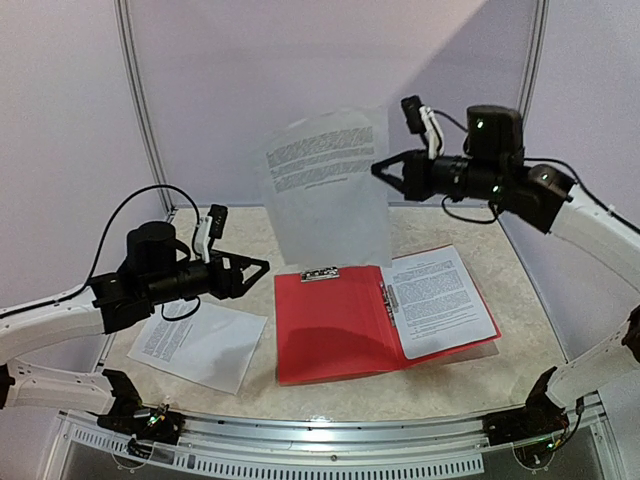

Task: Put the files into the folder
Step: Place the file in the spring clip on the folder.

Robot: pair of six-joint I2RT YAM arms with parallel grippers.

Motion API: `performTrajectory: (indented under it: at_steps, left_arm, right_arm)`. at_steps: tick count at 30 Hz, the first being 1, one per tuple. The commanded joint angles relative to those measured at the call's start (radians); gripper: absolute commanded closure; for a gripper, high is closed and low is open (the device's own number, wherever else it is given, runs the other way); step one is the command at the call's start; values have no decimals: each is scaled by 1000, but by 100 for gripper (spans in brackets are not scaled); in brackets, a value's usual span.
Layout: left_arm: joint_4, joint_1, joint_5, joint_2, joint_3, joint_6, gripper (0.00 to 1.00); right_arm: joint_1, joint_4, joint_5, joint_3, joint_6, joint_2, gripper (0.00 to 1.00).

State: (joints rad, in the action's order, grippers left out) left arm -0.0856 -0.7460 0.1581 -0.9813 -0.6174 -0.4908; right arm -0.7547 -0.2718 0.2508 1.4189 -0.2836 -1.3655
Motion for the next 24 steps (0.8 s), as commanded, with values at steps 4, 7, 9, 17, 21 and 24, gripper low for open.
performTrajectory:
  at_steps: [4,7,9,17,21,24]
  left_arm:
    - [110,-6,-90,-112,-28,68,29]
    - [103,-6,-82,-131,-28,59,29]
    - [103,-6,-80,-141,-30,60,29]
    - [103,-6,-58,-169,-36,56,29]
    - [104,-6,-47,-184,-38,54,30]
    - [103,-6,-32,-191,-28,45,31]
  right_arm:
    - [155,-726,106,311,-62,-80,100]
    - [225,-842,158,345,-52,-86,100]
    - [290,-879,251,343,-44,-83,100]
    - [357,-1032,243,277,-49,-86,100]
    - [357,-1056,98,158,-26,-78,100]
    - [356,-1087,-132,120,-17,-79,100]
